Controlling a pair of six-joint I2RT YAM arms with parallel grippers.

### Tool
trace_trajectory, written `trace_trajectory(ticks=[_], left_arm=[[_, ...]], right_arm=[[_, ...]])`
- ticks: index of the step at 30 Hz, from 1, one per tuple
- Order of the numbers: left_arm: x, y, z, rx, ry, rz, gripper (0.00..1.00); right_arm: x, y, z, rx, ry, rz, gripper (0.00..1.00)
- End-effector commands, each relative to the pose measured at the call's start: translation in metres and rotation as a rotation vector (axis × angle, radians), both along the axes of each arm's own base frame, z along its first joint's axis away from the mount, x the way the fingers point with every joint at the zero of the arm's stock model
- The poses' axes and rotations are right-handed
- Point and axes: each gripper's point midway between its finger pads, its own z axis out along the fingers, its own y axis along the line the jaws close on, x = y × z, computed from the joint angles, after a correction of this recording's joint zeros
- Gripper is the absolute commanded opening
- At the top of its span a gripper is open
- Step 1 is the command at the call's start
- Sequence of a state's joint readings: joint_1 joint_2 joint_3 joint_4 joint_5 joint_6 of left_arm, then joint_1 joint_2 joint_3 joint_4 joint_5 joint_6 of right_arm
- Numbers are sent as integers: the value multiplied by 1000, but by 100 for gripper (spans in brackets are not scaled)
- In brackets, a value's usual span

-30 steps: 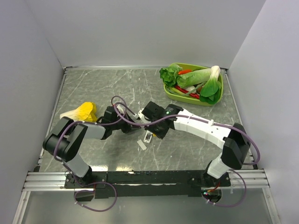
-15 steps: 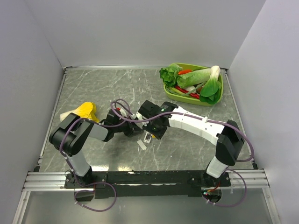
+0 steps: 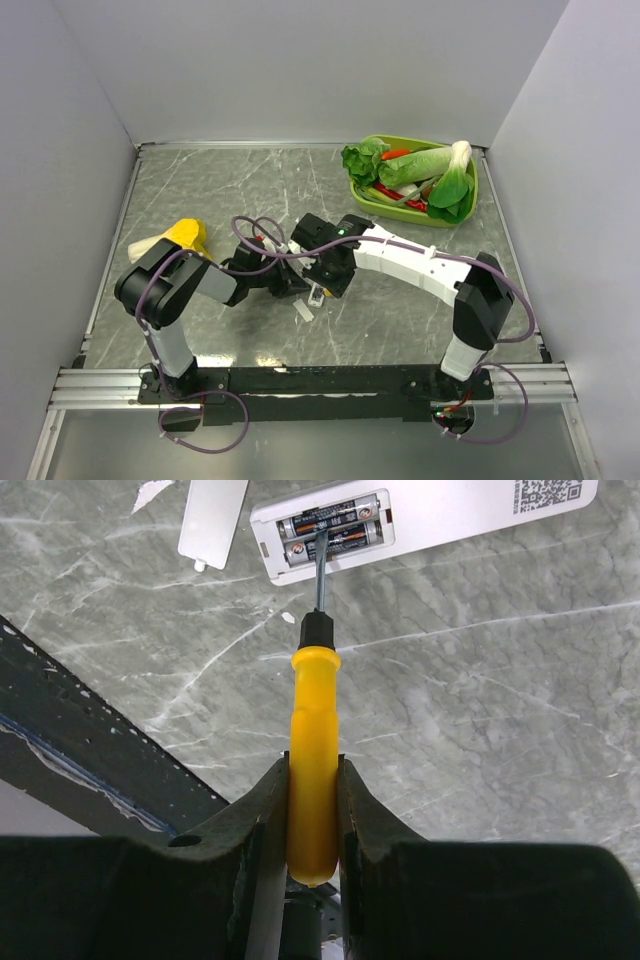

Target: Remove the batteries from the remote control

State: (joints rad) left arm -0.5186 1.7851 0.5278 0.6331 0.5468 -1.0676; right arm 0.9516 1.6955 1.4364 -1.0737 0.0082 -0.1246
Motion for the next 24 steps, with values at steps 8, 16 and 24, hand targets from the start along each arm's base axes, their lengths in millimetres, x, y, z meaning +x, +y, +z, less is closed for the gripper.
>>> trace_trajectory(ticks=[8, 16, 24], left_arm=[[4, -14, 12, -44, -54, -18, 1], [-5, -16, 10, -58, -36, -20, 1], [-6, -14, 15, -34, -48, -12, 11]], right_arm=[[14, 19, -3, -5, -12, -4, 0], [17, 31, -13, 51, -20, -37, 0], [15, 30, -26, 101, -42, -76, 0]])
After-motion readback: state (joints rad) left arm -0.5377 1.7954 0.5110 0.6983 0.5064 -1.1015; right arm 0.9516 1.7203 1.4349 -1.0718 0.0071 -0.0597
